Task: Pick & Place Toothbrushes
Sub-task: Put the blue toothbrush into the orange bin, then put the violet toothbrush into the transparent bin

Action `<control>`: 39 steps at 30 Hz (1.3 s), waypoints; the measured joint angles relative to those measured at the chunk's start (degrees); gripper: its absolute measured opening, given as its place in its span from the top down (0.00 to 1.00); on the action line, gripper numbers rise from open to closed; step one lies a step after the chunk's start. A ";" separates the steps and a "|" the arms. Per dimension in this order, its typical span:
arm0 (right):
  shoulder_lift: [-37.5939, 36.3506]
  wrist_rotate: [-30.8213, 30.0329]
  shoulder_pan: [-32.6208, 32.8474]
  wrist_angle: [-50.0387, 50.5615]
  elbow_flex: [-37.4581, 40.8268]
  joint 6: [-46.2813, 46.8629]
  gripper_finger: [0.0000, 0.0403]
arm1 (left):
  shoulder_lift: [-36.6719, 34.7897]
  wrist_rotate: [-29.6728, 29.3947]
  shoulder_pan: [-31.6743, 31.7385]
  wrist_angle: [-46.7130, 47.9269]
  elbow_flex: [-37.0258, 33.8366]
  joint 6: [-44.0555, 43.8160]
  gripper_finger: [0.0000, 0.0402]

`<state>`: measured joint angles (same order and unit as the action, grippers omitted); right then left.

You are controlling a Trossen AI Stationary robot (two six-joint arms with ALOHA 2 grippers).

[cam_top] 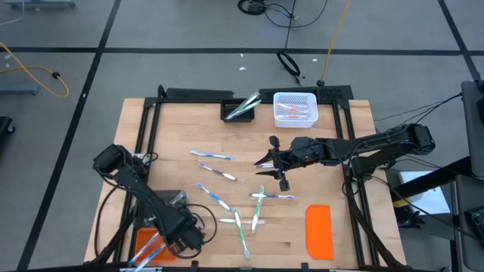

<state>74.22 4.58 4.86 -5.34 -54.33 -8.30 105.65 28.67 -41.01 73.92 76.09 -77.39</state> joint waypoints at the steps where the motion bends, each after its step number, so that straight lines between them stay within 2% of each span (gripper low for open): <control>1: 0.00 0.01 0.01 0.00 0.00 0.00 0.65 | 0.00 -0.49 0.00 -0.30 -0.02 0.13 0.61; 7: 0.00 0.02 0.00 0.01 0.00 0.07 0.65 | 0.00 -0.99 -0.15 0.67 -0.04 -2.53 0.61; 15: 0.00 0.02 0.01 0.02 0.00 0.09 0.65 | 0.00 -0.96 -0.87 -7.81 -0.04 -4.13 0.61; 22: 0.00 0.02 0.01 0.04 0.00 0.09 0.65 | 0.00 5.96 -1.82 -8.28 -0.04 -8.19 0.61; 26: 0.00 0.02 0.00 0.03 0.00 0.09 0.65 | 0.00 7.18 -1.92 -7.24 -0.04 -5.51 0.61; 35: 0.00 0.02 0.00 -0.36 0.38 0.11 0.65 | -0.02 7.03 -0.34 -2.37 1.80 -6.15 0.61; 39: 0.00 0.02 0.00 -0.40 2.02 0.11 0.65 | -0.04 2.36 0.67 1.51 5.32 -3.27 0.61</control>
<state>74.22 4.60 4.87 -5.74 -52.31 -8.19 105.61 31.03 -40.34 75.44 81.42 -80.66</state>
